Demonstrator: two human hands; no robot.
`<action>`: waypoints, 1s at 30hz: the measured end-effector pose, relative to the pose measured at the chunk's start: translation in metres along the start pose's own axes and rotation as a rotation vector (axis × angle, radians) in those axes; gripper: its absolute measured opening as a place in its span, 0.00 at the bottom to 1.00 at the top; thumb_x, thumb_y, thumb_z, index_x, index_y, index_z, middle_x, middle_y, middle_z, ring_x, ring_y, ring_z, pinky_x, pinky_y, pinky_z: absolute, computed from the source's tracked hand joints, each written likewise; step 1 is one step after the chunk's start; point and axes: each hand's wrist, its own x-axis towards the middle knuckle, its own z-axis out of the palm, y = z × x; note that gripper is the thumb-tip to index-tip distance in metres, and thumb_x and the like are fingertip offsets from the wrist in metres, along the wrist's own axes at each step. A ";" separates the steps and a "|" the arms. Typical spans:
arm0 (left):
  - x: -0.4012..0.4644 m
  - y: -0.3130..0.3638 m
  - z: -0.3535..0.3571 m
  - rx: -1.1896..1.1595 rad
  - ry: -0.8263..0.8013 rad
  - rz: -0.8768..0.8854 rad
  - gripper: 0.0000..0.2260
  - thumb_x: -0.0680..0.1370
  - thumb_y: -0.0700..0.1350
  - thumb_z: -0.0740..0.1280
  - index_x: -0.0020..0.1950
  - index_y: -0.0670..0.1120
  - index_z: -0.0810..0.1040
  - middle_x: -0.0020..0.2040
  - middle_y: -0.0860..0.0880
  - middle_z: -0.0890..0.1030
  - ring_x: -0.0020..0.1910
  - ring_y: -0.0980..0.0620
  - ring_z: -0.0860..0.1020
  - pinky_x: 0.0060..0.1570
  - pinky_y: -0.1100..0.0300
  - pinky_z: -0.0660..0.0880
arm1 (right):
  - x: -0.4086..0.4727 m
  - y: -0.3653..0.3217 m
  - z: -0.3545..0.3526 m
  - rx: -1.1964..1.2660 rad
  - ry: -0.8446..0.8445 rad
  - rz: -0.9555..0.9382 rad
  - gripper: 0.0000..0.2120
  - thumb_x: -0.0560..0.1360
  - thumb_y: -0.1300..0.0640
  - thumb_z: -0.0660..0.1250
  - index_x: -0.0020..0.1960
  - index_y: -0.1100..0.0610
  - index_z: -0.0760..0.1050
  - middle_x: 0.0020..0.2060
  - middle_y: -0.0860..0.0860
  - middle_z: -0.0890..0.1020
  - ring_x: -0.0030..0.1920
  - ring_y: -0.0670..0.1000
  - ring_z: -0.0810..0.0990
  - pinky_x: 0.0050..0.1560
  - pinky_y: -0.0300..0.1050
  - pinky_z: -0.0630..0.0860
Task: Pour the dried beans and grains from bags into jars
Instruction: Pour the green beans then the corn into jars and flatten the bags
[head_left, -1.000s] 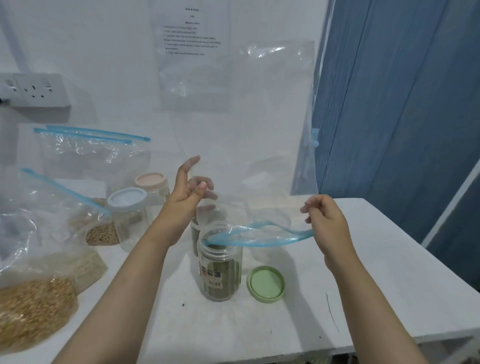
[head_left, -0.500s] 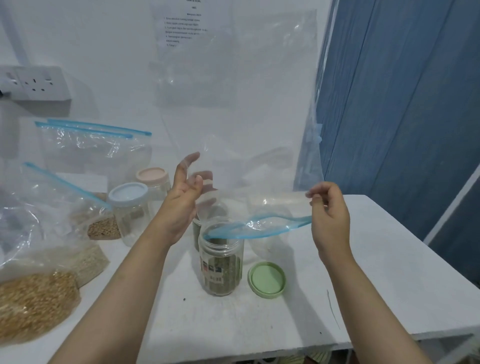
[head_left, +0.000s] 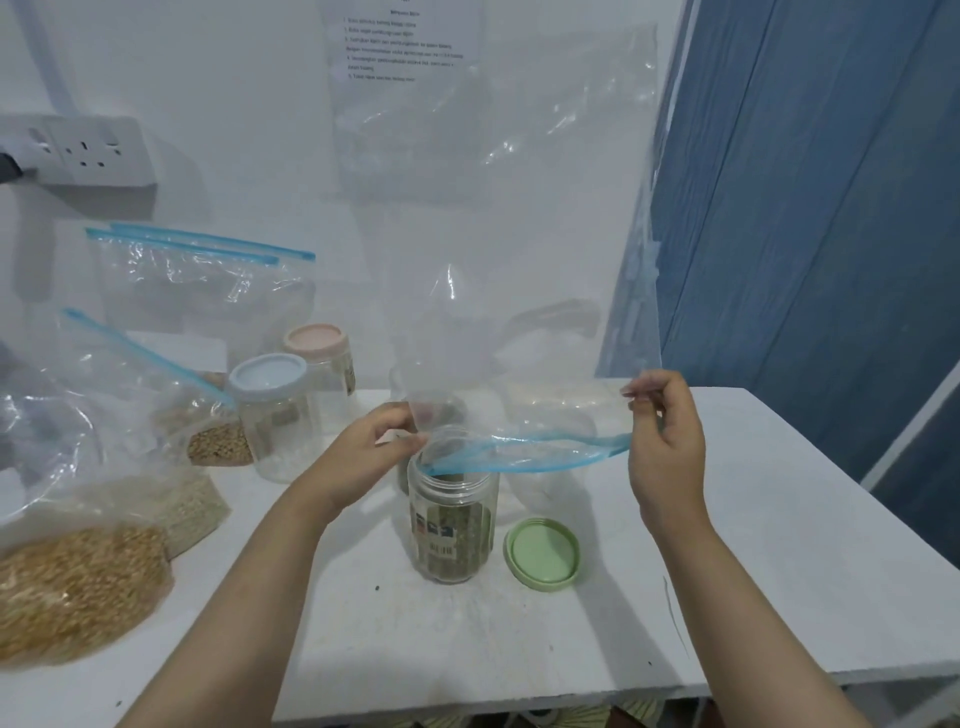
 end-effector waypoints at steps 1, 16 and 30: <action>0.000 -0.002 -0.001 0.025 0.008 0.000 0.09 0.80 0.46 0.68 0.59 0.47 0.81 0.60 0.50 0.79 0.60 0.58 0.75 0.66 0.56 0.68 | 0.000 0.001 0.001 0.005 0.002 -0.006 0.18 0.80 0.71 0.56 0.46 0.48 0.72 0.41 0.37 0.77 0.47 0.41 0.75 0.55 0.38 0.71; 0.002 0.000 0.004 0.102 0.075 0.064 0.09 0.78 0.40 0.69 0.54 0.53 0.82 0.55 0.57 0.79 0.51 0.66 0.76 0.64 0.55 0.70 | 0.000 0.000 0.010 0.026 -0.003 -0.052 0.19 0.80 0.71 0.56 0.46 0.46 0.72 0.42 0.40 0.77 0.47 0.42 0.76 0.52 0.33 0.70; 0.009 0.006 0.008 0.316 0.098 0.212 0.22 0.77 0.40 0.71 0.68 0.59 0.76 0.58 0.60 0.81 0.52 0.67 0.76 0.54 0.74 0.67 | 0.002 -0.006 0.008 0.011 -0.008 -0.124 0.20 0.78 0.74 0.56 0.47 0.49 0.70 0.42 0.45 0.75 0.44 0.41 0.73 0.48 0.31 0.69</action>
